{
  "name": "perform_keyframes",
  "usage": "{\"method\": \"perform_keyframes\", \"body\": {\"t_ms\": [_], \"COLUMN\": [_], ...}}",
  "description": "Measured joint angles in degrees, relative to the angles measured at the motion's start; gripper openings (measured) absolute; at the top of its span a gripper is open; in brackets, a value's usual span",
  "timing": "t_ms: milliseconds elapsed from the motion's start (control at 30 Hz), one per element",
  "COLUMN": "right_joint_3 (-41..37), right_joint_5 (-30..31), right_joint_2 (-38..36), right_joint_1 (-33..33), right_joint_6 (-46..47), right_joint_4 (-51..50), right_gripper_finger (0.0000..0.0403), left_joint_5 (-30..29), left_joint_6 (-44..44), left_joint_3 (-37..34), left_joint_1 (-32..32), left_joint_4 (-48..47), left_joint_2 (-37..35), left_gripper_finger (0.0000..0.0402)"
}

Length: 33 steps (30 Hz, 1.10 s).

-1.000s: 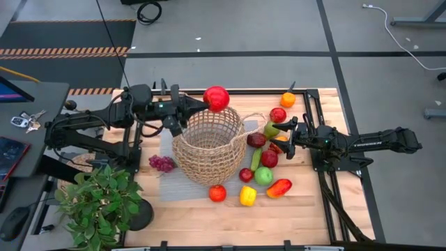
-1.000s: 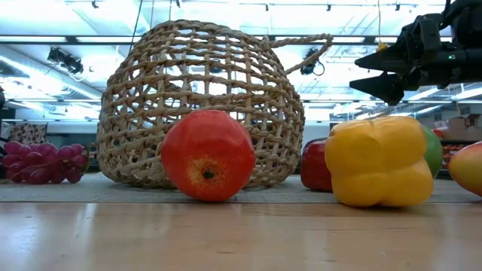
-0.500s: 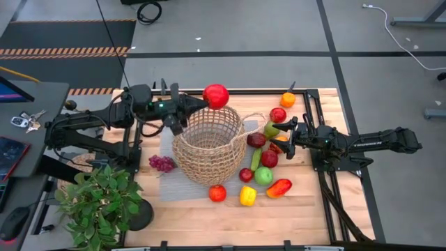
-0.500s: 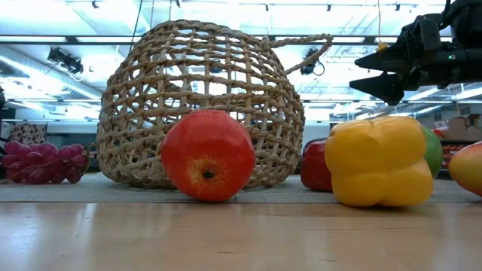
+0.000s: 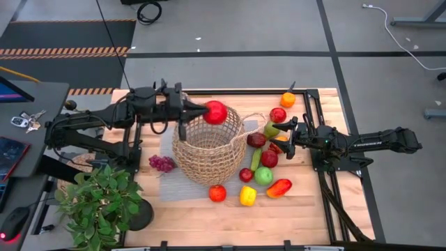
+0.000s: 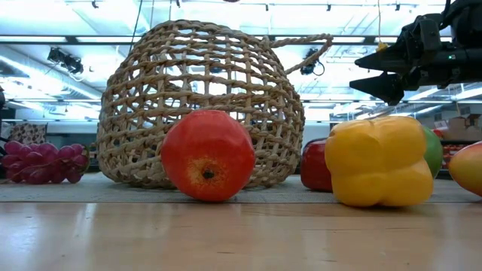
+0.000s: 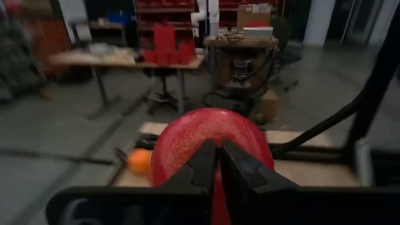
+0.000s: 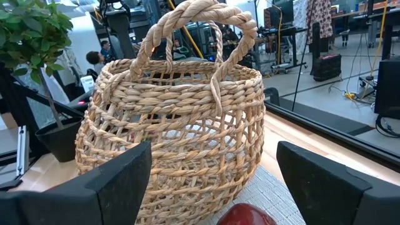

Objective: Build produce basket
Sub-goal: Put the red apple into the brown basket

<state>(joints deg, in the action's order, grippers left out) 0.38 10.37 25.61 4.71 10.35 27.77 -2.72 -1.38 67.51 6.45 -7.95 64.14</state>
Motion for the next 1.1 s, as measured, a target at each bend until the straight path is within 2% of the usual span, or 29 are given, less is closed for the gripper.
{"method": "perform_keyframes", "body": {"t_ms": [233, 433, 533, 667, 933, 1100], "right_joint_3": [0.0, 0.0, 0.0, 0.0, 0.0, 0.0], "right_joint_5": [0.0, 0.0, 0.0, 0.0, 0.0, 0.0], "right_joint_2": [0.0, 0.0, 0.0, 0.0, 0.0, 0.0], "right_joint_1": [0.0, 0.0, 0.0, 0.0, 0.0, 0.0], "right_joint_6": [0.0, 0.0, 0.0, 0.0, 0.0, 0.0], "right_joint_4": [0.0, 0.0, 0.0, 0.0, 0.0, 0.0], "right_gripper_finger": [0.0348, 0.0348, 0.0348, 0.0348, 0.0348, 0.0348], "left_joint_5": [0.1, 0.0, 0.1, 3.1, 7.7, 10.7], "left_joint_6": [-19.1, -27.9, -28.0, -28.0, -28.0, -27.9], "left_joint_3": [0.0, 0.0, 0.0, 0.0, 0.0, 0.0], "left_joint_1": [-2.3, -3.2, -3.6, -3.6, -1.5, 0.2], "left_joint_4": [-0.5, -0.5, -0.5, 0.6, 10.6, 16.4], "left_joint_2": [0.0, 0.0, 0.0, 0.0, 0.0, 0.0], "left_gripper_finger": [0.0025, 0.0033, 0.0029, 0.0021, 0.0025, 0.0014]}}
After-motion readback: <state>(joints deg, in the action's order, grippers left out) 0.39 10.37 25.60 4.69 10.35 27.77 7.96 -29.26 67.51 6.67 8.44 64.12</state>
